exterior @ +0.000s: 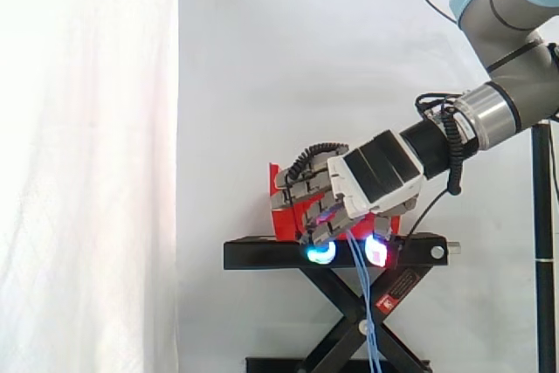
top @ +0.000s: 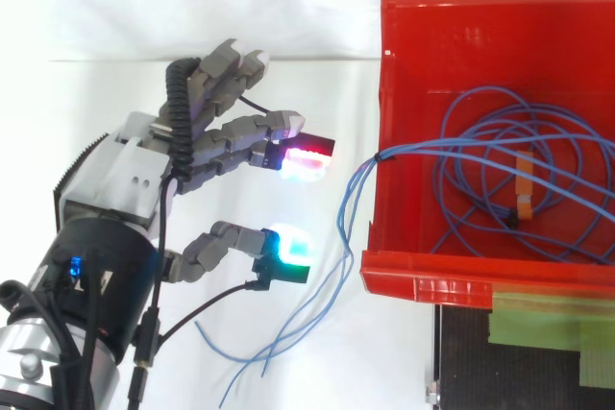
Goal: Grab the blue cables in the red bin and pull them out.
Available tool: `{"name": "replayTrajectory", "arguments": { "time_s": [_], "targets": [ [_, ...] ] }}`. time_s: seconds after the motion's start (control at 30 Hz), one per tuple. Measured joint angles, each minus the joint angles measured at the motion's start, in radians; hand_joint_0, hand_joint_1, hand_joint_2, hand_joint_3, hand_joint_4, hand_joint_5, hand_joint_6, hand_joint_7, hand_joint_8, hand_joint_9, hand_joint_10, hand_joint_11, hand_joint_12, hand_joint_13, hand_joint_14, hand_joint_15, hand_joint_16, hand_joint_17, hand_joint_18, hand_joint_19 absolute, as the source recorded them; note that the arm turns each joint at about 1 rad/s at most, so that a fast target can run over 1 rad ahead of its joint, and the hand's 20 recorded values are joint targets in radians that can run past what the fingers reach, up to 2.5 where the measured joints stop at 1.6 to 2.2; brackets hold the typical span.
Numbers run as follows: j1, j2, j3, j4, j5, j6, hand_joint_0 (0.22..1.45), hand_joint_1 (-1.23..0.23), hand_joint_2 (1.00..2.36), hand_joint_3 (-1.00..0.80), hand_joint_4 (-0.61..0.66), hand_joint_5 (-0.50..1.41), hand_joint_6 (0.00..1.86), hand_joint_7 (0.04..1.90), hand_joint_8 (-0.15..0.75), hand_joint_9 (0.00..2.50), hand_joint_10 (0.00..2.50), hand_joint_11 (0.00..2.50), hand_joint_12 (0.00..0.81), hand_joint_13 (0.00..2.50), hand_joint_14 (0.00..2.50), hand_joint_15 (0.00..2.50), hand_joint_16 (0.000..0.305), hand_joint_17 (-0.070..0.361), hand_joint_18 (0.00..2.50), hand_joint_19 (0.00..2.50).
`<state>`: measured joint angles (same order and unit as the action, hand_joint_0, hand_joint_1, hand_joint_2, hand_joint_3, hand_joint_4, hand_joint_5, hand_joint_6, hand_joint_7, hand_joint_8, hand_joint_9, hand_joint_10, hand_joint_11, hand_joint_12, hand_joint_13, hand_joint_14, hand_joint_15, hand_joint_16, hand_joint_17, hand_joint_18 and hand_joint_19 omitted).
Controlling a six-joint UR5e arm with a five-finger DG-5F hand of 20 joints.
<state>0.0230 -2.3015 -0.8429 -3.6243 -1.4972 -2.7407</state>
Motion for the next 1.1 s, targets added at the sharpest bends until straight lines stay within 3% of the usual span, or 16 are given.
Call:
{"name": "replayTrajectory", "arguments": {
  "time_s": [0.4,0.67,1.1],
  "targets": [
    [-0.004,0.000,-0.007,0.013,-0.020,-0.013,0.64,-0.97,1.00,-1.00,0.22,0.82,0.01,0.67,0.300,0.73,0.01,0.27,0.408,0.34,0.00,0.07,0.064,0.144,0.28,0.09],
    [-0.012,0.000,-0.029,0.045,-0.053,-0.069,0.64,-0.97,1.00,-1.00,0.16,0.85,0.02,0.65,0.294,0.73,0.01,0.24,0.406,0.34,0.00,0.06,0.063,0.143,0.28,0.09],
    [-0.031,0.001,-0.039,0.050,-0.085,-0.128,0.65,-0.99,1.00,-1.00,0.19,0.82,0.02,0.57,0.289,0.73,0.01,0.24,0.400,0.34,0.00,0.06,0.062,0.140,0.28,0.10]
  ]
}}
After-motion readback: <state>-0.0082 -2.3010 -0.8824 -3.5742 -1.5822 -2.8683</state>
